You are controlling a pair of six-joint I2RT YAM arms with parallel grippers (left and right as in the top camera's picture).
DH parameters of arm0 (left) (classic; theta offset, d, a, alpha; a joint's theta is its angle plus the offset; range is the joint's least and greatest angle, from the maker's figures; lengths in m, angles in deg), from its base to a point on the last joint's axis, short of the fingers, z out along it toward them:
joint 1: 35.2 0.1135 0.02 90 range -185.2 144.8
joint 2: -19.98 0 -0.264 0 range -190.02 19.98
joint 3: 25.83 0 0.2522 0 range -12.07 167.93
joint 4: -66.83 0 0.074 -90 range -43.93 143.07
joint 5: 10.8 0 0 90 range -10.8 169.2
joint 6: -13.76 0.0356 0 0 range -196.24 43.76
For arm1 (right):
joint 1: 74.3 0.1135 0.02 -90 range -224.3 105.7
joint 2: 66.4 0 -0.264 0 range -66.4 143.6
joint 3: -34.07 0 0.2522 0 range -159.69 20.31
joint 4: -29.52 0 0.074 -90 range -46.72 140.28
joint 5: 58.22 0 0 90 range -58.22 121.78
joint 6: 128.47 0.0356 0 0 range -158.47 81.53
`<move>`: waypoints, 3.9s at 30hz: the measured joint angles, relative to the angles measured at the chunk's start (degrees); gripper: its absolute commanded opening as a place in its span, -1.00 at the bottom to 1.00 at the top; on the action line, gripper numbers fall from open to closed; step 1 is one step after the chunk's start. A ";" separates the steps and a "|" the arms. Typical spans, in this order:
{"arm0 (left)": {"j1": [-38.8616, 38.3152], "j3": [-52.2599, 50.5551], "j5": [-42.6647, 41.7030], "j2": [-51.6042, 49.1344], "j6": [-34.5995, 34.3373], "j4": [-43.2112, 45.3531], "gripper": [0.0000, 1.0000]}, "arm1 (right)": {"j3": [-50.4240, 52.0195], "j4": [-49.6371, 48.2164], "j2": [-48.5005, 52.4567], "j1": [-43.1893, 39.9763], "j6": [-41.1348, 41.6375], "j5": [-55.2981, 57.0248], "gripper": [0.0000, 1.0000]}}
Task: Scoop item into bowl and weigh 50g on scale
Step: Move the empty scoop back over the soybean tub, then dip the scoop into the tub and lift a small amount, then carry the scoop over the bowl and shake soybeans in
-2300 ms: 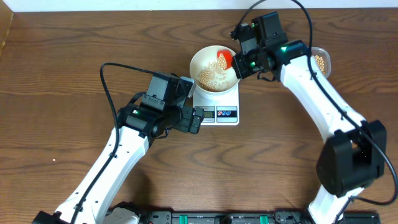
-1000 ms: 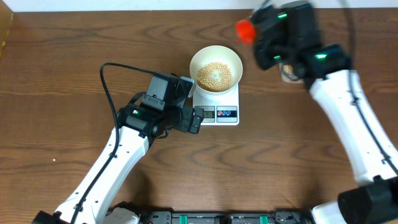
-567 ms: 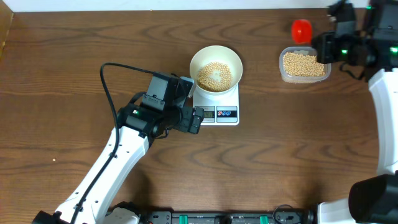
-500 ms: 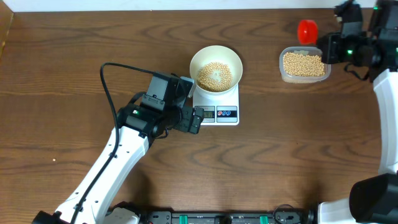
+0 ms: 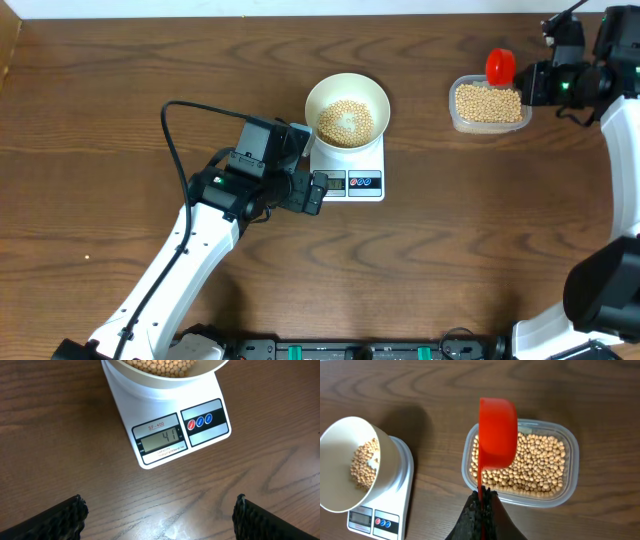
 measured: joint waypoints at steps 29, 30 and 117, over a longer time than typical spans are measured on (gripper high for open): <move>0.00 0.00 0.00 0.00 -0.02 0.00 0.90 | 0.00 -1.55 6.86 0.00 0.00 2.97 -0.98; 0.00 0.00 0.00 0.00 -0.02 0.00 0.90 | 0.00 -1.66 7.30 0.00 0.00 3.06 -0.98; 0.00 0.00 0.00 0.00 -0.02 0.00 0.90 | -8.26 -2.36 14.32 9.20 3.78 -36.92 -0.97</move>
